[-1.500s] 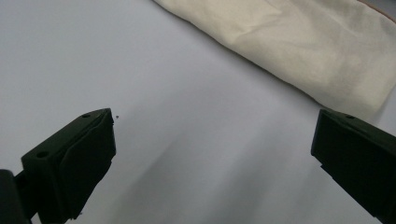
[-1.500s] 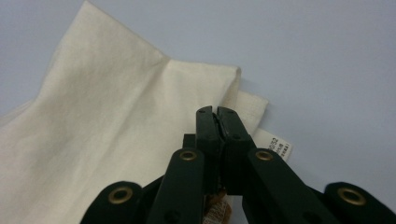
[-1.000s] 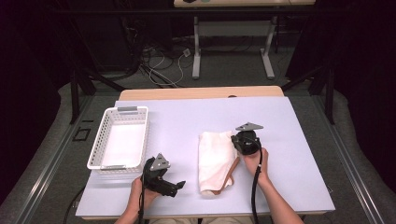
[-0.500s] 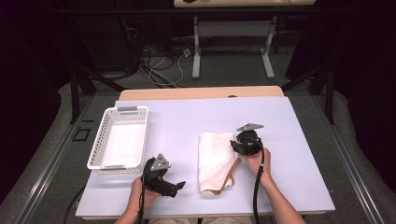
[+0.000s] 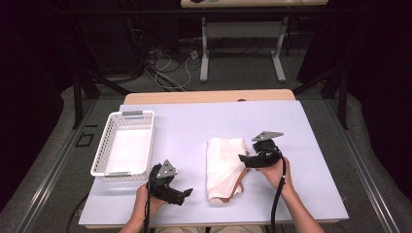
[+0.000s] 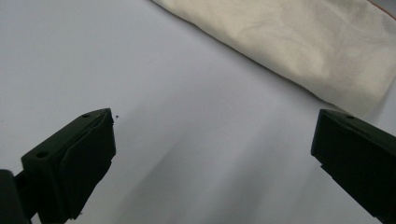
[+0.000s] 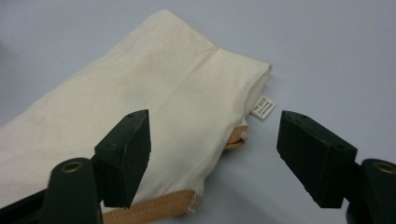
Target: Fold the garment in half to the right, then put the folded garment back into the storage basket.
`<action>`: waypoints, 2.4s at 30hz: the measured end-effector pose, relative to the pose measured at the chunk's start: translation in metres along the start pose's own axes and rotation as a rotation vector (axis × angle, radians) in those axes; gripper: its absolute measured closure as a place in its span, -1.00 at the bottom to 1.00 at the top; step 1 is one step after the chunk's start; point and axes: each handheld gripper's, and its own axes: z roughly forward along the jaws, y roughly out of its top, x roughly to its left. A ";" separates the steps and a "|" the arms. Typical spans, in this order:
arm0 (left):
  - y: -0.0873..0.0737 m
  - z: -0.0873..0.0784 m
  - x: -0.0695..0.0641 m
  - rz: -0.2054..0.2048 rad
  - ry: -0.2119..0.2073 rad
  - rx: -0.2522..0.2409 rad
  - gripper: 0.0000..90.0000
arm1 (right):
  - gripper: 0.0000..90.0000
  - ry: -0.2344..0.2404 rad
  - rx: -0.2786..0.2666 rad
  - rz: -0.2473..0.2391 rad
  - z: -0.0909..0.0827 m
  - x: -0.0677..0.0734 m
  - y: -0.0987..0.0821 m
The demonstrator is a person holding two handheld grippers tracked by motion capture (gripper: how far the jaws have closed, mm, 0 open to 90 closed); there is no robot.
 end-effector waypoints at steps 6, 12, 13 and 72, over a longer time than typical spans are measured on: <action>0.000 0.000 0.000 0.009 0.005 0.003 -1.00 | -0.65 0.047 0.010 -0.021 -0.011 0.003 -0.007; 0.001 0.001 -0.001 0.008 0.000 0.000 -1.00 | -0.78 0.060 0.008 -0.024 -0.021 0.008 -0.012; 0.001 0.001 -0.001 0.005 -0.001 -0.001 -1.00 | -0.80 0.063 0.008 -0.026 -0.023 0.008 -0.013; 0.008 0.030 -0.044 0.072 -0.104 0.013 -1.00 | -0.82 0.066 -0.015 -0.008 -0.017 -0.007 -0.013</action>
